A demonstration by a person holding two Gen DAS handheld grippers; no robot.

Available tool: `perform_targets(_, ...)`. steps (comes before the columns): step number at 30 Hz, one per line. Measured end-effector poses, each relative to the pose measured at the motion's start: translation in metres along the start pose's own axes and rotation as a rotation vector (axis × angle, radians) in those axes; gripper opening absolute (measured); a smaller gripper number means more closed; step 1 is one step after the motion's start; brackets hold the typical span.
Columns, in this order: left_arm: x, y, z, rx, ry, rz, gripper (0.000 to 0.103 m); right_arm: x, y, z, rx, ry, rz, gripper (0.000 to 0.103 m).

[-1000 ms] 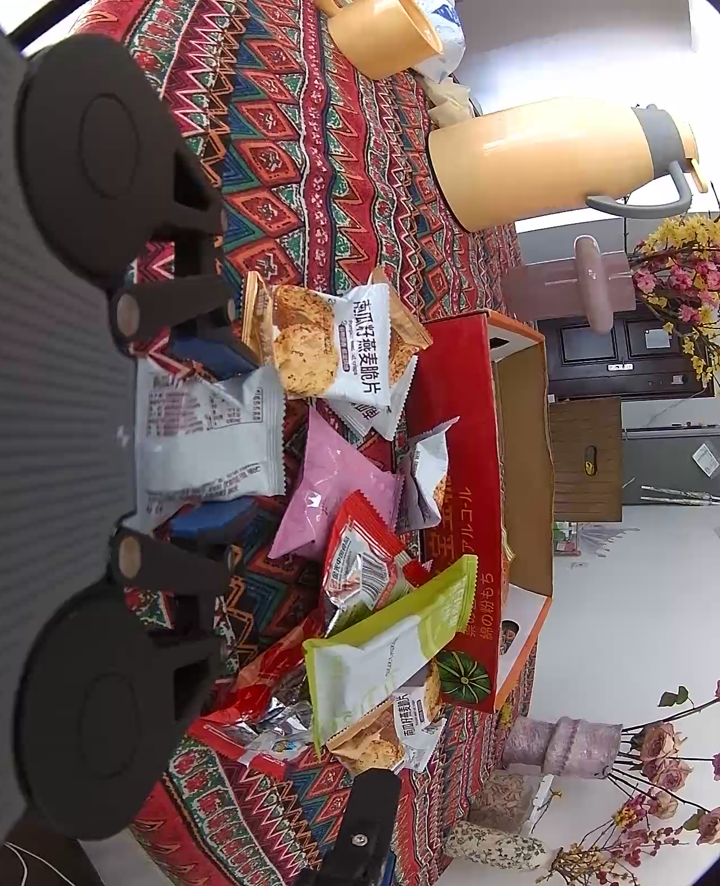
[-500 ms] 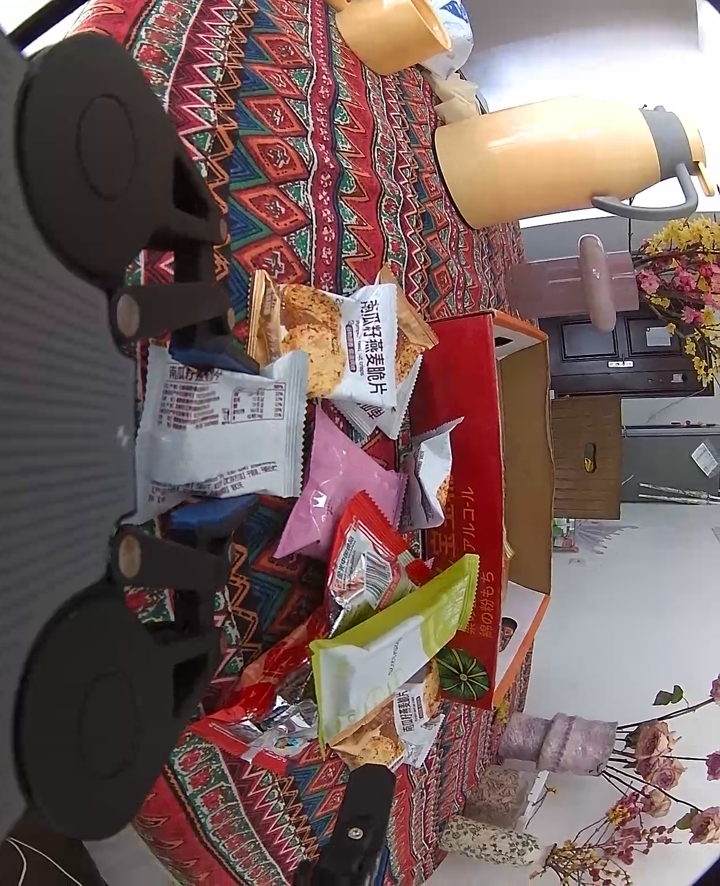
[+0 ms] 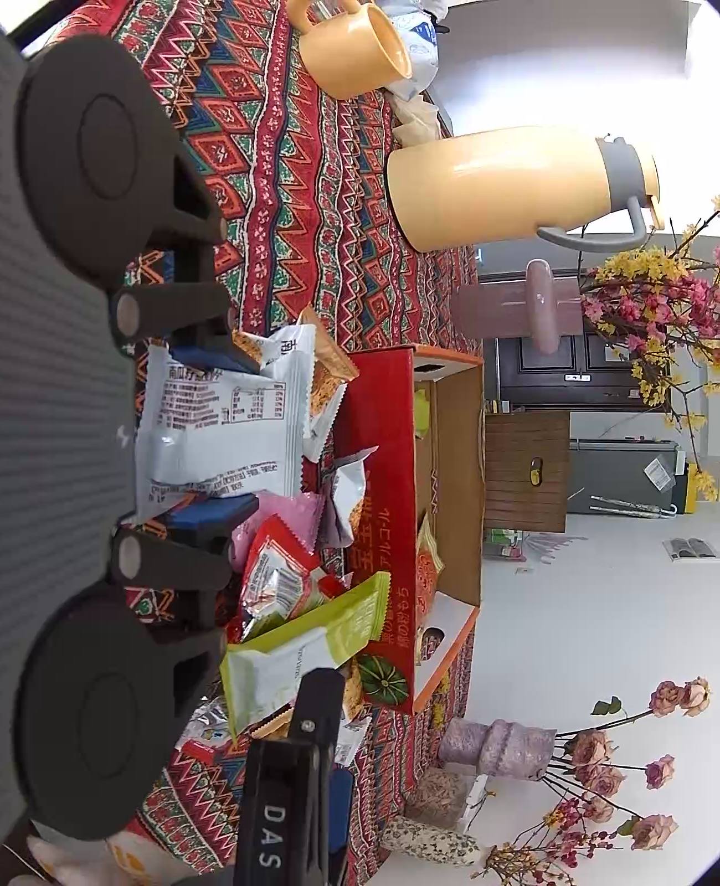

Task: Organize snacks
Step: 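Carry the white packet toward the box while the right gripper grasps a pale green bar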

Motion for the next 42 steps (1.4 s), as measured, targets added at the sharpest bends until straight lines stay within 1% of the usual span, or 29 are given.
perform_targets(2, 0.002, 0.000, 0.002, -0.008, 0.006, 0.003, 0.046, 0.006, -0.009, 0.003, 0.024, 0.003, 0.010, 0.085)
perform_targets(4, 0.005, 0.000, 0.003, -0.013, 0.014, 0.000, 0.046, 0.010, -0.020, 0.005, 0.055, -0.002, 0.015, 0.082)
perform_targets(6, 0.006, 0.000, 0.003, -0.015, 0.016, -0.002, 0.046, 0.012, -0.030, 0.006, 0.086, -0.018, 0.009, 0.077)
perform_targets(7, 0.007, -0.001, 0.003, -0.014, 0.018, -0.004, 0.046, 0.013, -0.035, 0.006, 0.101, -0.026, 0.005, 0.073)
perform_targets(9, 0.008, -0.002, 0.002, -0.010, 0.020, -0.006, 0.046, 0.012, -0.042, 0.003, 0.127, -0.041, -0.004, 0.068)
perform_targets(10, 0.009, -0.003, 0.002, -0.009, 0.022, -0.007, 0.046, 0.012, -0.044, 0.002, 0.137, -0.045, -0.005, 0.062)
perform_targets(11, 0.010, -0.004, 0.002, -0.008, 0.024, -0.009, 0.046, 0.013, -0.046, 0.001, 0.147, -0.048, -0.007, 0.053)
perform_targets(12, 0.010, -0.004, 0.002, -0.007, 0.025, -0.010, 0.046, 0.013, -0.048, 0.000, 0.153, -0.051, -0.006, 0.047)
perform_targets(14, 0.012, -0.005, 0.001, -0.006, 0.030, -0.012, 0.046, 0.013, -0.047, -0.001, 0.151, -0.053, -0.013, 0.040)
perform_targets(29, 0.012, -0.010, 0.012, -0.026, 0.030, -0.022, 0.046, -0.001, -0.033, 0.004, 0.081, -0.081, -0.015, 0.039)
perform_targets(36, 0.006, -0.016, 0.031, -0.054, 0.023, -0.035, 0.046, -0.011, -0.033, 0.015, 0.040, -0.082, -0.030, 0.039)
perform_targets(42, 0.000, -0.026, 0.052, -0.075, 0.018, -0.042, 0.046, -0.019, -0.038, 0.031, 0.006, -0.069, -0.026, 0.039)
Point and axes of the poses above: each gripper's, at about its wrist camera, not at the fingertips, and y roughly against the way its jaws point, x to its left, z to its top, the point moved 1 cm from there along -y, roughly the way its jaws point, and after that the axes turned 2 degrees about x, right-handed, at the moved point
